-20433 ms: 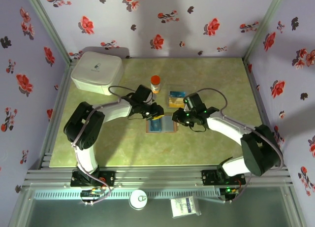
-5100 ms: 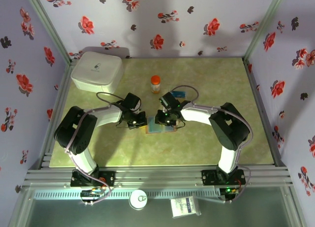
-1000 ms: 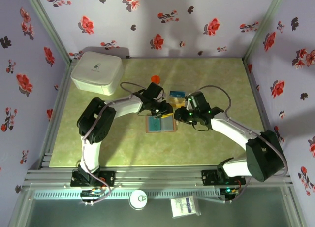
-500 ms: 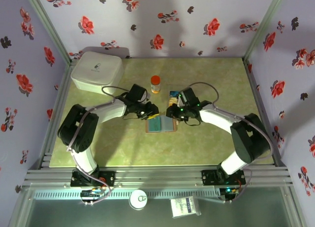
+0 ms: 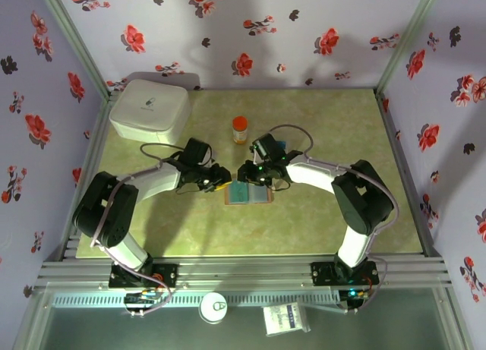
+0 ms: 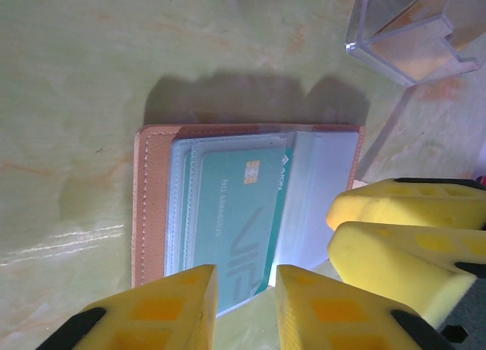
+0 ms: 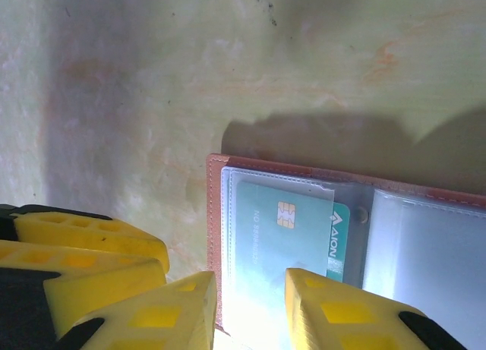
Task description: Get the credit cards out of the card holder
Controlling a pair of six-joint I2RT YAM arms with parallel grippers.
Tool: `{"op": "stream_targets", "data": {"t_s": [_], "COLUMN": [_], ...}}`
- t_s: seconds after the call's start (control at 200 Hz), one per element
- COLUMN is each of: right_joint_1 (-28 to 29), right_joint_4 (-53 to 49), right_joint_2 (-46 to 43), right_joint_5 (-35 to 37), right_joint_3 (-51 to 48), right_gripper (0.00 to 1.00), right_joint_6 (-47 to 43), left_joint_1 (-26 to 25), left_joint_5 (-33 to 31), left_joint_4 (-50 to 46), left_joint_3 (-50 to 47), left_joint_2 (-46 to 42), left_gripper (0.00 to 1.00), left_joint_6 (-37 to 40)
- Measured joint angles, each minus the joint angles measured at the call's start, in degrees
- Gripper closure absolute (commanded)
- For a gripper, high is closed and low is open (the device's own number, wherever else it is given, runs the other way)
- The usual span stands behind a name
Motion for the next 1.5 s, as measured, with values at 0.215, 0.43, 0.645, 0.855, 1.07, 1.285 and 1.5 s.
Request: {"op": "stream_targets", "data": {"t_s": [0.215,0.43,0.645,0.855,1.07,1.285,1.5], "right_joint_1": [0.00,0.00,0.00,0.00,0.00,0.00,0.00], "right_joint_4": [-0.02,-0.07,-0.02,0.68,1.40,2.23,2.78], "right_joint_2": [0.00,0.07,0.70,1.79,3.17,4.13,4.39], "right_joint_5": [0.02,0.02,0.04,0.02,0.00,-0.59,-0.98], "right_joint_3": [0.00,0.00,-0.26,-1.62,-1.88,-1.90,-2.12], "right_gripper": [0.70,0.70,0.71,0.71,0.71,0.75,0.80], "right_joint_6": [0.46,0.46,0.68,1.81,2.40,2.58,2.58], "left_joint_1": [0.04,0.09,0.11,0.13,0.15,0.15,0.24], "left_joint_5": [0.57,1.11,1.68,2.01,2.12,2.12,2.14], "left_joint_4": [2.08,2.95,4.22,4.31,4.42,4.39,4.37], "left_joint_3": [0.00,0.00,-1.25,-2.25,-2.25,-2.25,-2.23], "left_joint_2": [1.44,3.85,5.88,6.14,6.36,6.36,6.36], "left_gripper": [0.81,0.92,0.97,0.99,0.99,0.99,1.00], "left_joint_6": [0.02,0.28,0.50,1.33,1.60,1.77,1.77]}}
